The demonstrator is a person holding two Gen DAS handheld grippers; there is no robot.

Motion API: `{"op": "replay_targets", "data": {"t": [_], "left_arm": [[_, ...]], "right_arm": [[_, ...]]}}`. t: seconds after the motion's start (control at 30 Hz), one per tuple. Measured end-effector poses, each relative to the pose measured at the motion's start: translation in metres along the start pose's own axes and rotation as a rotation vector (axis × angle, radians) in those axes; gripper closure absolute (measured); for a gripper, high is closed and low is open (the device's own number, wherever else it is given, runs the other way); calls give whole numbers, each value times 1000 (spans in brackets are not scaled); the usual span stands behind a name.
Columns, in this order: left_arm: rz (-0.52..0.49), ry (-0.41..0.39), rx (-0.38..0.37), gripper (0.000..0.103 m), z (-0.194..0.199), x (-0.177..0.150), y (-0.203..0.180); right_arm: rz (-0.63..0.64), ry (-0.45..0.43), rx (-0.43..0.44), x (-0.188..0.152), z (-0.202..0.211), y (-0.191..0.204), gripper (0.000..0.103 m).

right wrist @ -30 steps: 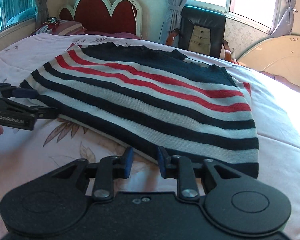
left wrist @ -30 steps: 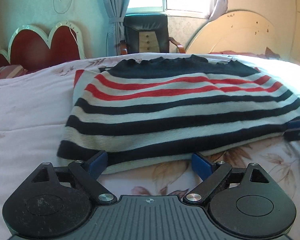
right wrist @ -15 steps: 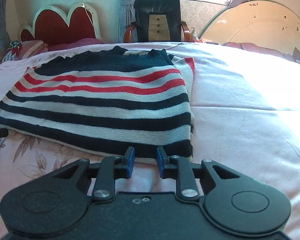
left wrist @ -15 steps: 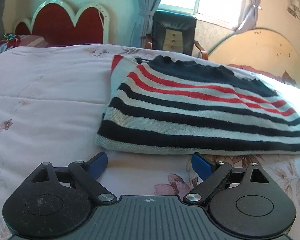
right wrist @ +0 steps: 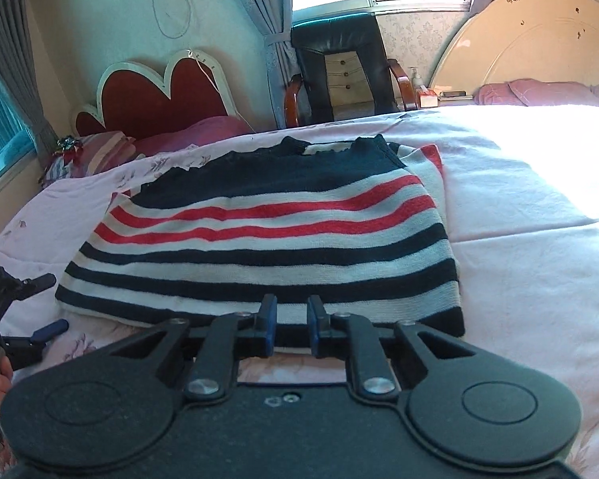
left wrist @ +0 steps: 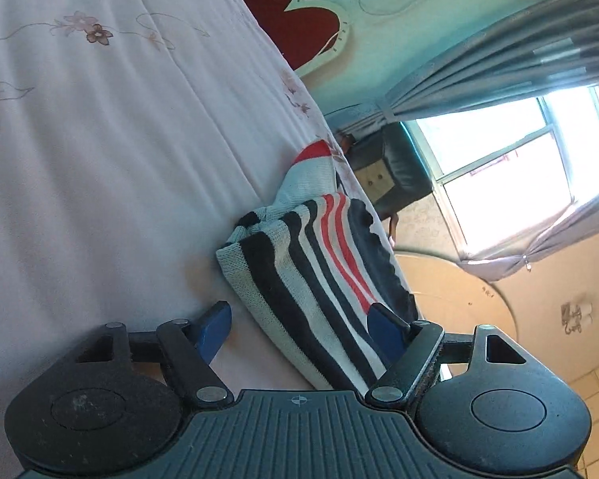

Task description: Fold small clothes

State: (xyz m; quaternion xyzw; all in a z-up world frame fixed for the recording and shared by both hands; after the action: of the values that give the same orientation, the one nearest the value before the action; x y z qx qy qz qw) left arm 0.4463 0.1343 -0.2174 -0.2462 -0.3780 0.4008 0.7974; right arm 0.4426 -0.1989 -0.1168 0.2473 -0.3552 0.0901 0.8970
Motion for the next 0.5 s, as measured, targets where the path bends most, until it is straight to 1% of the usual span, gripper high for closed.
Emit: {"op": "replay_targets", "data": {"t": [0.13,0.37,0.47,0.5], "left_arm": [[-2,-15,-11,27,-18,6,-8],[-24,-45,-18,27,-42,23,-26],[-5,-55,-25,28,-51,29,-31],[0,-54,-27,28,-60,35,-34]], "right_arm": [[-30,-2,29,11,-20,3,95],[-28,12,77,21,-58,17,96],[-26,17,90,24,-71,20,96],[-26,19,92,25,-74,20,96]]}}
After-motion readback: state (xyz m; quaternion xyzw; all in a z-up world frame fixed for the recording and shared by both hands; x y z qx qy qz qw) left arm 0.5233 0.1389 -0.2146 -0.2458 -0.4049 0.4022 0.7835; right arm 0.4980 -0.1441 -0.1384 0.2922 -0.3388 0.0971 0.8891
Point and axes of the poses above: each gripper's, at about its wrist camera, not at the fingertips, and z roughly against the way its jaws point, y to its left, x to its top, the point moved 9 cm from there along -z, roughly the way its jaws point, and after that the axes turned 11 degrees about x, right-handed, at the moved point
